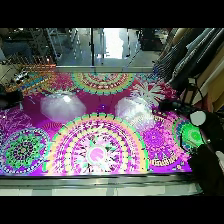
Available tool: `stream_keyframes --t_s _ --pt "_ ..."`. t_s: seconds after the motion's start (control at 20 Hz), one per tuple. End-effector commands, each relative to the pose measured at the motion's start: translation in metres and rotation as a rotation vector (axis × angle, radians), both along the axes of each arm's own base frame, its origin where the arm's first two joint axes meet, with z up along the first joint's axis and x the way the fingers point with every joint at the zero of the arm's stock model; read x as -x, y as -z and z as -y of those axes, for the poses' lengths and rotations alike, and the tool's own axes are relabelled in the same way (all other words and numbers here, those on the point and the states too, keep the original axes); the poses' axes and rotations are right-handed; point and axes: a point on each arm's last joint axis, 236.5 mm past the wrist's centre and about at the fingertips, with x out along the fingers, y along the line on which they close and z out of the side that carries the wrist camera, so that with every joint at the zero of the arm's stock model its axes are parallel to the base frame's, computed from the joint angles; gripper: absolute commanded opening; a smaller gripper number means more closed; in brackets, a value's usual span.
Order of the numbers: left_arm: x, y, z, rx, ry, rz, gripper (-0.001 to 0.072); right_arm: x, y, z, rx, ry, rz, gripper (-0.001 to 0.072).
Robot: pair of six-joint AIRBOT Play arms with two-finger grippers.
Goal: Fold the clothes and pants, and hang the long-sleeved shirts on hangers.
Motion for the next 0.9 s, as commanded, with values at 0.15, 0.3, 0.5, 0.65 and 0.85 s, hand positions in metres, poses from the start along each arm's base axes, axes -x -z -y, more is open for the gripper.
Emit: stream_keyframes --t_s 0.15,0.3,0.5,0.65,0.85 --pt "-0.012 0.040 -0.009 0.011 -0.039 -0.087 0.0014 -0.030 -0.060 -0.011 0.056 0.013 0.303 0.0452" --pt "-0.016 0.058 -0.010 0.019 -0.038 -0.126 0.0014 -0.030 -0.059 -0.011 0.057 0.012 0.302 0.0452" --pt "-0.020 0.084 -0.011 0.030 -0.038 -0.183 0.0013 -0.030 -0.059 -0.011 0.057 0.012 0.302 0.0452" --pt "-0.030 0.095 -0.014 0.007 0.009 -0.183 0.0014 -0.030 -0.059 -0.011 0.056 0.013 0.302 0.0452" --pt "-0.020 0.085 -0.016 0.000 0.025 -0.216 0.0014 -0.030 -0.059 -0.011 0.056 0.013 0.302 0.0452"
